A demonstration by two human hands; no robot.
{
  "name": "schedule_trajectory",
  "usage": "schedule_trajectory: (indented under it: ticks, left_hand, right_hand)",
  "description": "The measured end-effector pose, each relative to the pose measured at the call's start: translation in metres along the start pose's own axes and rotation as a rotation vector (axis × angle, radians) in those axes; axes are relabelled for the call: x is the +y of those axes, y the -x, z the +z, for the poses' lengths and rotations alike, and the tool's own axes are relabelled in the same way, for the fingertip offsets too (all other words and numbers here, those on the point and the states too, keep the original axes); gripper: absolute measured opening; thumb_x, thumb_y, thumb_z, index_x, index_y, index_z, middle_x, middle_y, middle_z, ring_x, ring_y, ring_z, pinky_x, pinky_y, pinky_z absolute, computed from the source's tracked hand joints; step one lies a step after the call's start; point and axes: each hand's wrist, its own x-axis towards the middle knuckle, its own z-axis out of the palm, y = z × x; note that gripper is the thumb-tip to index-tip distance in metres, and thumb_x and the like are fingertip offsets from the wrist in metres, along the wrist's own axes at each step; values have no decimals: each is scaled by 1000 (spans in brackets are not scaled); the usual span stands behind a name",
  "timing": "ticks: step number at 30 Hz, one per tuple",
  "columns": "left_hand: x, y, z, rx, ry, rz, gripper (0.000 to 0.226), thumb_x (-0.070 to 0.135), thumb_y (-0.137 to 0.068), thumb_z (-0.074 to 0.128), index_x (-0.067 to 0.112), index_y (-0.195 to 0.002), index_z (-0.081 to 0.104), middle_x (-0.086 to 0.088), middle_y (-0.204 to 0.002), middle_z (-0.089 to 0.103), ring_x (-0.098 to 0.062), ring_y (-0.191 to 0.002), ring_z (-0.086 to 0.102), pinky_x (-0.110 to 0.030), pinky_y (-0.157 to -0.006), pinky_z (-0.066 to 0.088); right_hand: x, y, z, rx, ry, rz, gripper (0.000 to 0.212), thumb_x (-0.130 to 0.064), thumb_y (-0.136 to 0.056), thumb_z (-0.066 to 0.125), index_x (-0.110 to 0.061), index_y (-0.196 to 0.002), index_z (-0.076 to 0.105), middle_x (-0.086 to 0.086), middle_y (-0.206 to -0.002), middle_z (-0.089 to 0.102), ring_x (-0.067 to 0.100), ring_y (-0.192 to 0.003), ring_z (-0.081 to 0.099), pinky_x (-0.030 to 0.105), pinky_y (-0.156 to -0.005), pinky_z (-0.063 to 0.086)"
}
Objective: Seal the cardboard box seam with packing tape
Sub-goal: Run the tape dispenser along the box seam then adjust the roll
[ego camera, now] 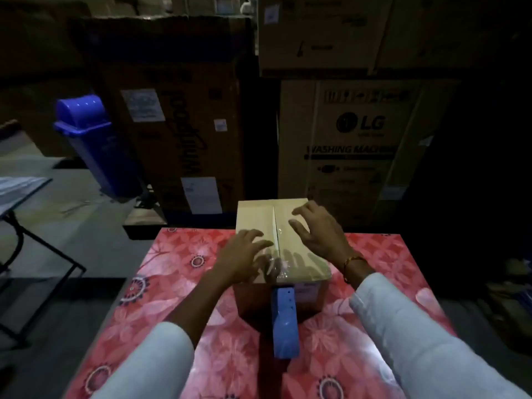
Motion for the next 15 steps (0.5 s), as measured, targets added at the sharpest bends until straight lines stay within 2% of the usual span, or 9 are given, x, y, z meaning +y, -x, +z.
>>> schedule_trajectory:
  ticks: [4,6,7,9,12,13,15]
  left_hand:
    - [9,16,29,-91,5,14,53,55,-96,36,34,-142,49,-6,-156,40,-27,-141,37,-48,-113,28]
    - [5,20,40,-101,4,-63,66,66,-89,19,40,-144,44,-5,-160,33,-28,-146,28,-55,-117,17]
    - [0,20,45,-96,25,-134,67,69,-89,17,43,-145,42,-4,-162,29,-28,-148,23,-58,-118,12]
    - [-7,23,56,-70,134,-275,61,72,-92,23,47,-146,39,-3,-165,20,-30,-152,11,-60,-118,8]
    - [-4,27,64,-32,289,-298,79,82,-85,16,40,-148,39,-8,-167,11,-26,-154,5,-49,-121,4]
    - [0,27,63,-27,305,-302,75,78,-89,21,36,-149,39,-9,-167,10,-23,-154,5,-45,-121,2]
    - [7,26,64,-5,327,-349,64,68,-94,35,35,-149,41,-6,-168,10,-22,-154,6,-46,-121,3]
  right_hand:
    - [10,35,28,-78,-58,109,29,-33,-99,59,-14,-119,68,6,-117,62,28,-105,59,37,-80,50]
    - [20,49,41,-94,-59,180,29,-31,-96,62,-15,-120,67,5,-119,60,28,-112,56,33,-82,48]
    - [25,54,46,-89,-70,223,31,-29,-95,63,-15,-122,66,6,-123,59,29,-116,54,31,-85,46]
    - [31,65,51,-86,-105,324,36,-28,-94,63,-15,-128,63,8,-138,50,34,-120,53,30,-91,44]
    - [29,78,56,-113,-234,423,42,-30,-97,63,-16,-136,57,12,-159,28,36,-130,52,34,-100,44]
    - [28,82,57,-124,-260,437,44,-33,-98,62,-18,-138,56,13,-163,22,35,-137,47,34,-103,43]
    - [21,88,59,-157,-273,462,49,-42,-100,57,-24,-145,51,13,-168,13,34,-147,37,40,-110,40]
